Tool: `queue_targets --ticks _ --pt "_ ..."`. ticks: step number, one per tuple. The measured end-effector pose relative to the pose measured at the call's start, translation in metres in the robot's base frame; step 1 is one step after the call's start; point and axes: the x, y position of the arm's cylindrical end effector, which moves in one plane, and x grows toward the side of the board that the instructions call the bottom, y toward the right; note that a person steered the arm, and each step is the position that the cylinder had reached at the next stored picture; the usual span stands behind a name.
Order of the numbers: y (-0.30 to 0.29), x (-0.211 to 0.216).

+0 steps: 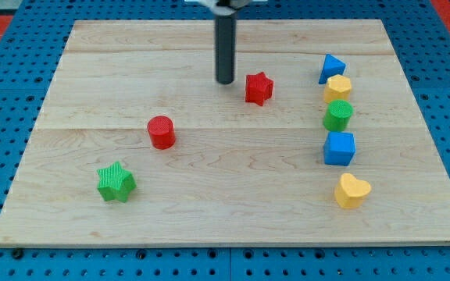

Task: Move the red star above the blue triangle

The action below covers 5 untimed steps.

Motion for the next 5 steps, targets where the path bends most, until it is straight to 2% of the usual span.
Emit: queue_targets --ticks 1,2,3,4,5 --pt "0.025 0.03" --pt "0.026 -0.012" --pt "0.044 -0.034" --pt "0.018 -0.064" --pt "-0.013 0.008"
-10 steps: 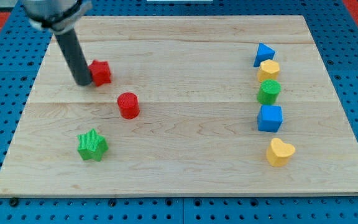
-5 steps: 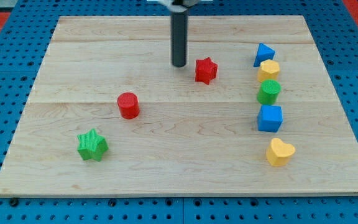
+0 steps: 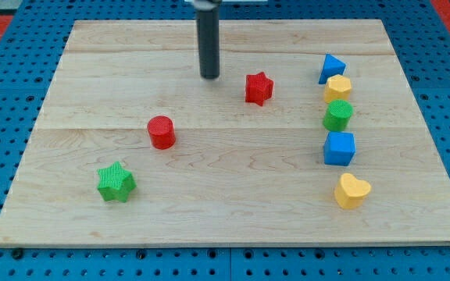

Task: Move the red star above the blue triangle

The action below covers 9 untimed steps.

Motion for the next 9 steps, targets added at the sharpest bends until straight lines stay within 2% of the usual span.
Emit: queue_targets --ticks 1,2,3,4,5,6,8,9 --pt "0.053 0.056" --pt "0.096 -0.011" --pt "0.053 -0.065" --pt "0.028 -0.024" --pt "-0.053 -0.109" --pt "-0.014 -0.117" --pt "0.1 -0.118" --pt "0.017 -0.128"
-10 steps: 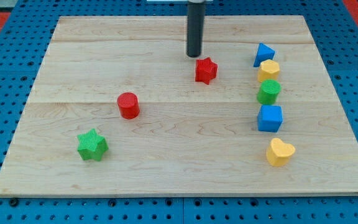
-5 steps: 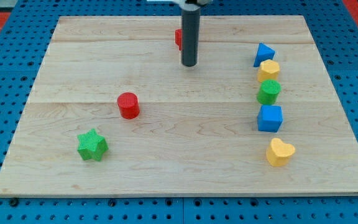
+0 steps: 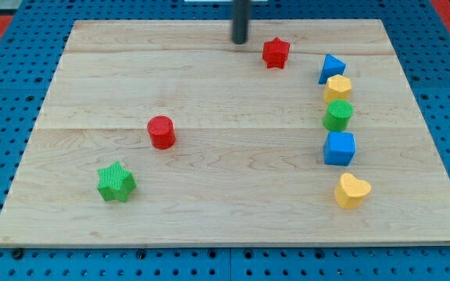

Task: Move the red star above the blue triangle

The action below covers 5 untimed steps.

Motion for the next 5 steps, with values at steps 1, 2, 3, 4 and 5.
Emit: queue_targets --ticks 1,2,3,4,5 --pt "0.036 0.045" --pt "0.089 0.035" --pt "0.118 0.007" --pt "0.146 0.002" --pt "0.167 -0.001"
